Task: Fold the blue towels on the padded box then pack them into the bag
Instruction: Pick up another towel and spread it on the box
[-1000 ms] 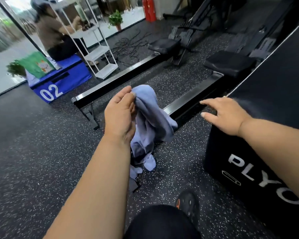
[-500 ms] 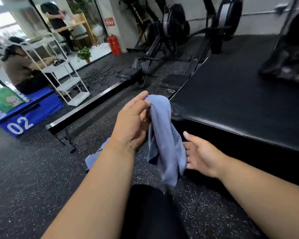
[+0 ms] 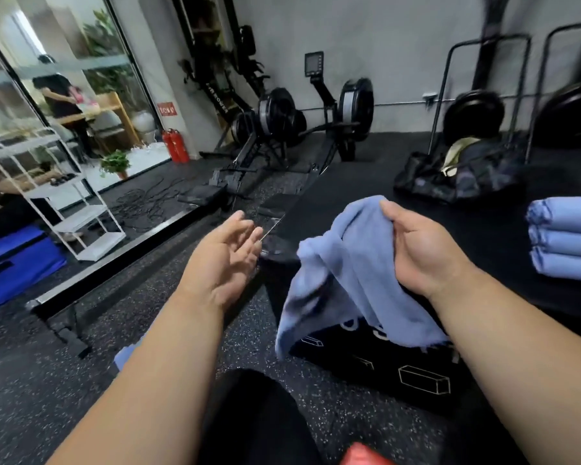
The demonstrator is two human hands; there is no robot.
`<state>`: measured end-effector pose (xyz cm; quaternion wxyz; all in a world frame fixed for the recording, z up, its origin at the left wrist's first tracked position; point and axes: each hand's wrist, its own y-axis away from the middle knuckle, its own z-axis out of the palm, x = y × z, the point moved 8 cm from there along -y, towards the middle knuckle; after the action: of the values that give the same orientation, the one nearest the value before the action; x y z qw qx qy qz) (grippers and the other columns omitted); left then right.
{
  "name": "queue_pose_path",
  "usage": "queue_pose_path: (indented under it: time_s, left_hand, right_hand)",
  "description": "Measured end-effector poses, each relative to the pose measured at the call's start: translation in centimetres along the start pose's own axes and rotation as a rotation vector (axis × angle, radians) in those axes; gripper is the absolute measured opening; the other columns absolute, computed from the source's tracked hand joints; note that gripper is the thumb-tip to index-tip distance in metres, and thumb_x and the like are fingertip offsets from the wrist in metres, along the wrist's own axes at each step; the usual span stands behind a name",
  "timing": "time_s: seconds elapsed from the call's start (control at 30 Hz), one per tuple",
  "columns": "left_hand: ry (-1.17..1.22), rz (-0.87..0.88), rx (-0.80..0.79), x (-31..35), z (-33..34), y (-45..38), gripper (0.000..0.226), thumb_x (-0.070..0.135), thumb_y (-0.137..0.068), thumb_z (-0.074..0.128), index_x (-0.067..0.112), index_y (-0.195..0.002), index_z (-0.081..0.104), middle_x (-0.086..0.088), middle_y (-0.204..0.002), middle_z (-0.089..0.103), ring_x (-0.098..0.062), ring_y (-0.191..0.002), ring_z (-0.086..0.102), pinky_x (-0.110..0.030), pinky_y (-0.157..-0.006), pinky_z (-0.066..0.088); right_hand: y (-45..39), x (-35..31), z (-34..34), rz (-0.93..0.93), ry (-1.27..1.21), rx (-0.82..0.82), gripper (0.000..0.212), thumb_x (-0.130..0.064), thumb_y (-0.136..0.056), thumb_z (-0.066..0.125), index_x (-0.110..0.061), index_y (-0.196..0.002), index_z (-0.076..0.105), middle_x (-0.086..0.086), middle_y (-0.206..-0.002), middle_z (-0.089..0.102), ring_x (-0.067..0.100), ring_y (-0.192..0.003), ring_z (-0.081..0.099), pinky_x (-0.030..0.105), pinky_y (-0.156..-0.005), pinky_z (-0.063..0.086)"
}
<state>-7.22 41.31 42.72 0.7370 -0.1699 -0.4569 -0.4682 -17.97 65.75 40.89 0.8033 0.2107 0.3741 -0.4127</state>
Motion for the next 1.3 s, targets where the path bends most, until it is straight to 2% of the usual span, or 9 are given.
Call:
queue_pose_path:
  time_s: [0.17, 0.37, 0.5, 0.57, 0.63, 0.8, 0.97, 1.1, 1.3]
  left_hand:
    - [-0.443, 0.036, -0.211, -3.2, 3.3, 1.8, 0.041, 0.015, -0.098, 0.069, 0.03, -0.136, 0.067, 0.002, -0.132, 0.072, -0.015, -0.115, 0.071, -0.03, -0.093, 0.054]
    - [-0.67, -0.107, -0.398, -11.1, 5.0, 3.6, 0.062, 0.049, -0.088, 0.076, 0.047, -0.145, 0.054, 0.011, -0.135, 0.07, -0.015, -0.123, 0.067, -0.036, -0.105, 0.049]
    - [-0.593, 0.009, -0.463, -12.1, 6.4, 3.9, 0.045, 0.038, -0.102, 0.067, 0.044, -0.145, 0.054, 0.009, -0.12, 0.071, -0.011, -0.115, 0.065, -0.038, -0.104, 0.049]
    - [-0.598, 0.116, -0.401, -11.3, 6.5, 3.8, 0.057, 0.029, -0.102, 0.069, 0.042, -0.153, 0.046, 0.001, -0.091, 0.064, -0.009, -0.093, 0.063, -0.033, -0.098, 0.051]
    - [-0.6, 0.186, -0.355, -10.4, 6.5, 3.5, 0.067, 0.021, -0.099, 0.072, 0.038, -0.156, 0.04, -0.004, -0.081, 0.05, -0.011, -0.082, 0.052, -0.029, -0.093, 0.047]
    - [-0.479, 0.209, -0.287, -7.7, 6.6, 2.3, 0.058, 0.01, -0.1, 0.065, 0.035, -0.15, 0.05, -0.005, -0.085, 0.051, -0.018, -0.089, 0.049, -0.035, -0.094, 0.047]
    - [-0.292, 0.181, -0.323, -5.3, 7.0, 1.4, 0.055, 0.016, -0.095, 0.068, 0.035, -0.146, 0.056, -0.01, -0.116, 0.051, -0.028, -0.105, 0.046, -0.044, -0.098, 0.046]
    - [-0.226, 0.208, -0.269, -3.3, 7.6, 0.8, 0.048, 0.009, -0.101, 0.063, 0.031, -0.143, 0.056, -0.015, -0.108, 0.062, -0.027, -0.1, 0.051, -0.038, -0.086, 0.046]
    - [-0.128, 0.17, -0.157, -2.9, 8.6, -1.2, 0.027, 0.006, -0.104, 0.06, 0.02, -0.127, 0.063, 0.003, -0.09, 0.075, -0.01, -0.073, 0.062, -0.019, -0.055, 0.05]
  right_hand:
    - [2.1, -2.6, 0.6, -0.112, 0.124, -0.038, 0.032, -0.018, -0.109, 0.043, 0.006, -0.121, 0.061, 0.023, -0.108, 0.07, 0.031, -0.101, 0.069, 0.036, -0.086, 0.06]
    - [3.0, -3.7, 0.1, -0.129, 0.162, -0.008, 0.026, -0.012, -0.108, 0.046, 0.002, -0.124, 0.061, 0.023, -0.113, 0.067, 0.032, -0.111, 0.066, 0.04, -0.097, 0.055]
    - [3.6, -4.0, 0.3, -0.133, 0.177, -0.042, 0.027, -0.013, -0.108, 0.046, 0.004, -0.121, 0.063, 0.027, -0.115, 0.066, 0.036, -0.112, 0.064, 0.048, -0.106, 0.049]
    - [3.7, -4.0, -0.1, -0.14, 0.17, -0.019, 0.025, -0.012, -0.108, 0.047, 0.002, -0.122, 0.062, 0.026, -0.116, 0.067, 0.035, -0.113, 0.066, 0.048, -0.105, 0.05]
    - [3.9, -4.1, -0.6, -0.145, 0.165, 0.015, 0.023, -0.012, -0.107, 0.051, -0.001, -0.122, 0.063, 0.023, -0.116, 0.068, 0.034, -0.111, 0.067, 0.047, -0.102, 0.053]
    - [4.3, -5.0, -1.9, -0.164, 0.165, 0.072, 0.027, -0.011, -0.104, 0.057, -0.003, -0.13, 0.064, 0.021, -0.121, 0.072, 0.032, -0.11, 0.071, 0.047, -0.1, 0.055]
    - [4.7, -6.3, -3.7, -0.206, 0.418, 0.174, 0.026, -0.011, -0.104, 0.057, -0.015, -0.125, 0.071, 0.008, -0.12, 0.077, 0.022, -0.111, 0.073, 0.038, -0.092, 0.058]
    - [5.2, -7.8, -5.5, -0.262, 0.603, 0.266, 0.031, -0.006, -0.102, 0.055, -0.023, -0.12, 0.074, 0.005, -0.107, 0.078, 0.014, -0.091, 0.071, 0.032, -0.076, 0.056]
    - [4.4, -8.6, -9.1, -0.299, 0.439, 0.47, 0.018, -0.008, -0.098, 0.069, -0.013, -0.115, 0.068, 0.01, -0.107, 0.078, 0.013, -0.082, 0.072, 0.027, -0.066, 0.058]
